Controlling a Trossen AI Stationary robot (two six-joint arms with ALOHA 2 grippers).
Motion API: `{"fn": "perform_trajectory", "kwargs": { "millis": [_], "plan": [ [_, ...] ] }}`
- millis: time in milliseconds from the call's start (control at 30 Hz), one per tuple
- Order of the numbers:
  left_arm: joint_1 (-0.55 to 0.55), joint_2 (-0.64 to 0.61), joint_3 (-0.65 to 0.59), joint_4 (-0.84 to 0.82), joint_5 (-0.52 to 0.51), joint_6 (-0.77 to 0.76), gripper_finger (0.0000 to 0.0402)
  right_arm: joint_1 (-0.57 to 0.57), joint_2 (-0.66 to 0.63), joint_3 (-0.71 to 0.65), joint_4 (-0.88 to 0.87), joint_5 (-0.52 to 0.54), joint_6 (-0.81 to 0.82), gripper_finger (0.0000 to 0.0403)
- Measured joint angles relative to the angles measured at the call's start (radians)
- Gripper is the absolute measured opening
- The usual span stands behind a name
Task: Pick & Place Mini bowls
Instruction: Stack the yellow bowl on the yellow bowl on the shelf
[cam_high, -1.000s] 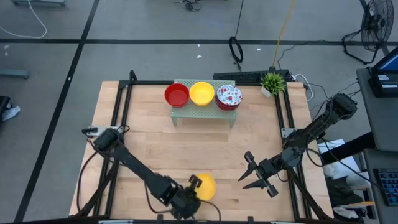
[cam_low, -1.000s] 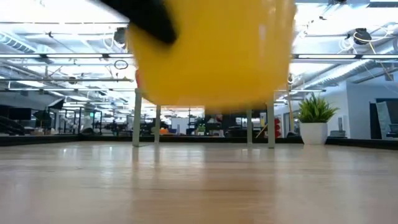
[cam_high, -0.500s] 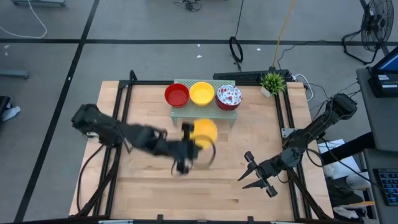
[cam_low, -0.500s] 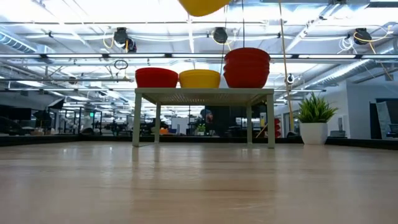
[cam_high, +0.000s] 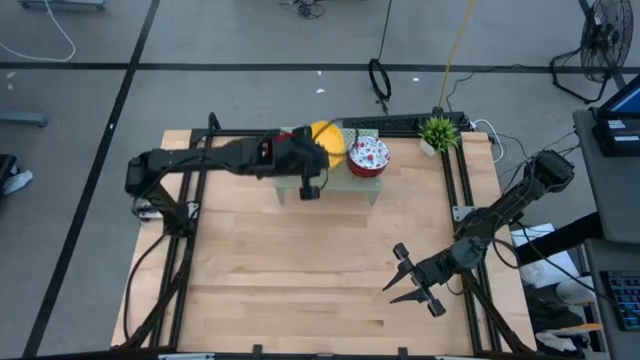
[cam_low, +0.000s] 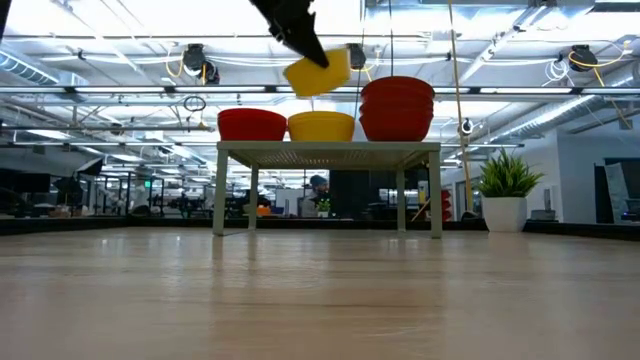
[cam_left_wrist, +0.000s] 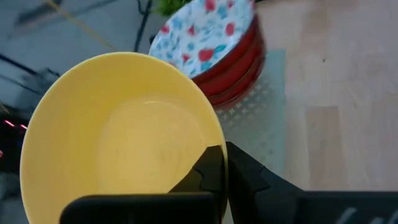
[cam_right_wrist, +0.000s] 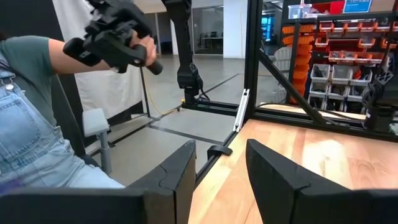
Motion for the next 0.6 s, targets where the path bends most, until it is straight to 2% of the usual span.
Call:
{"fn": "perform_trajectory", "kwargs": {
  "millis": [267,433,600],
  "plan": [
    [0.064,0.030,0.001,0.004,0.129,-0.058,0.0005,0.000,0.000,0.000,-0.023,0.001,-0.003,0.0132],
    [0.075,0.063,0.001,0.002,0.133,-0.048,0.0013,0.000,0.000,0.000,-0.022,0.001,-0.001,0.0132],
    [0.089,0.081,0.002,0.008,0.126,-0.033,0.0005,0.000,0.000,0.000,-0.023,-0.001,0.000,0.0132]
  ]
}}
